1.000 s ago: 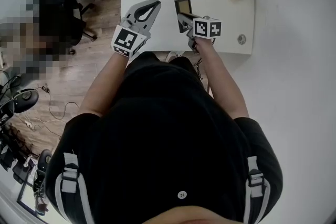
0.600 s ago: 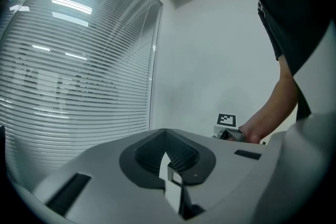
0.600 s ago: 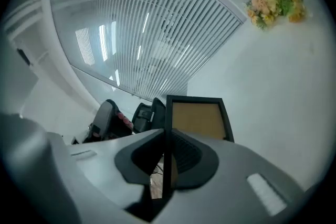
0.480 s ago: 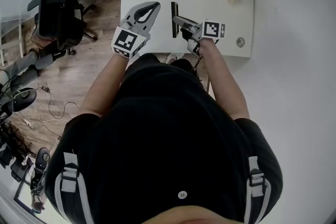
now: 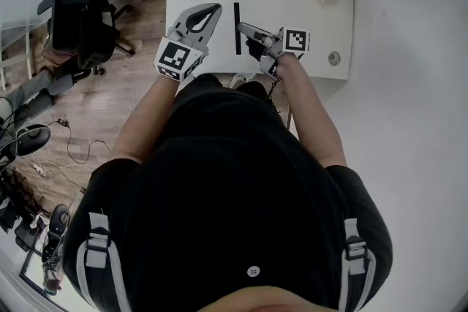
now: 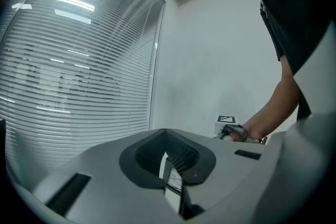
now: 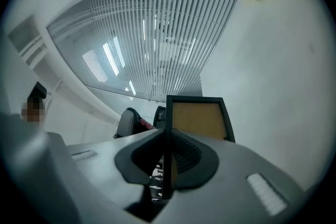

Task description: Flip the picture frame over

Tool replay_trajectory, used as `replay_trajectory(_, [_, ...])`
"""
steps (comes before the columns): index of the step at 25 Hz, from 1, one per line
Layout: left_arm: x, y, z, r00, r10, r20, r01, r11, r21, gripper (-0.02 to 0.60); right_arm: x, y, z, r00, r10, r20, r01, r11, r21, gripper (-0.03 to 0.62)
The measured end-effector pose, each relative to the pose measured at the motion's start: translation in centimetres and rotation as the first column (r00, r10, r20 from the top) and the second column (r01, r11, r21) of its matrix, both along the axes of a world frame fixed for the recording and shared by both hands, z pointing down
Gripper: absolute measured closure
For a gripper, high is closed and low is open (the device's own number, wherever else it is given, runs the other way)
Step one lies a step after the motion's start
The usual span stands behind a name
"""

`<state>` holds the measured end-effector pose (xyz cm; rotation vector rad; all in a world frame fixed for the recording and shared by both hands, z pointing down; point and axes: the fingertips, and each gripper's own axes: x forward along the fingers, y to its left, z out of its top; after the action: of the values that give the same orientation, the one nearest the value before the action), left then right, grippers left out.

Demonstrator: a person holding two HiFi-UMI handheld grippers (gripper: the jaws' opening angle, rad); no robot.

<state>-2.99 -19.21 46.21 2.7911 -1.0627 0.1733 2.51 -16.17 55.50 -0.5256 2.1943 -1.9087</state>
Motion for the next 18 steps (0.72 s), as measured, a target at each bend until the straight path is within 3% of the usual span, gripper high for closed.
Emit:
replay_trajectory(11, [0.9, -0.1, 3.7, 1.000, -0.007, -0.013, 0.006, 0.997, -0.071, 0.578, 1.4, -0.8, 4.3, 0.986, 0.072, 0.148, -0.053, 0.991, -0.125, 0.543])
replay_trajectory(18, [1.4, -0.4, 5.7, 1.000, -0.021, -0.014, 0.019, 0.994, -0.106, 0.578, 2.1, -1.8, 7.2, 0.982, 0.101, 0.157, -0.075, 0.984, -0.162, 0.543])
